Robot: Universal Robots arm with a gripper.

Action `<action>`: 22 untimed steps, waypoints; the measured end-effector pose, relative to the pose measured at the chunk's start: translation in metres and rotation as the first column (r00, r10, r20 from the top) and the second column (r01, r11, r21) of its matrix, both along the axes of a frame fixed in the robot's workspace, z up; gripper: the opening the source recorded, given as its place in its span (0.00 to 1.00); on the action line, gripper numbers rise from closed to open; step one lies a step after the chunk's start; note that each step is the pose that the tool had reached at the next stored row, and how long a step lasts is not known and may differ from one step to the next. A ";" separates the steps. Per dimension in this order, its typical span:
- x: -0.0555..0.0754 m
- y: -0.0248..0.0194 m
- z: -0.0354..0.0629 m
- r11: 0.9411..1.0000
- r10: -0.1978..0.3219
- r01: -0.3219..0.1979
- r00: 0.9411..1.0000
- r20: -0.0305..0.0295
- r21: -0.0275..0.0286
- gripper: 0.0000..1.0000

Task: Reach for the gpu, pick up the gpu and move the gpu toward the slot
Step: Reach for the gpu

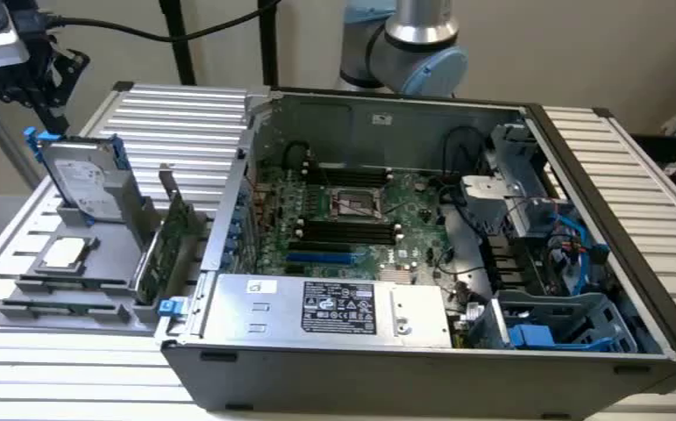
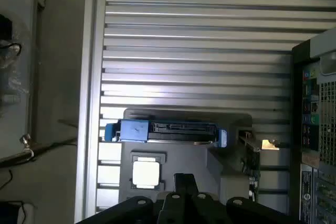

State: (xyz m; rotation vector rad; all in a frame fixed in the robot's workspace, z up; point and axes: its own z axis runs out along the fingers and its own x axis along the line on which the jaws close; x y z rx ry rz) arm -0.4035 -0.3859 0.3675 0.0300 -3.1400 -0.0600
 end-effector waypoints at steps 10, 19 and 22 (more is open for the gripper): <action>0.000 0.0000 0.0000 1.000 0.000 0.000 1.000 0.000 0.000 0.11; 0.026 -0.0153 -0.0002 1.000 0.000 0.000 1.000 -0.001 0.000 0.11; 0.037 -0.0226 -0.0005 1.000 0.000 0.000 1.000 -0.001 0.000 0.11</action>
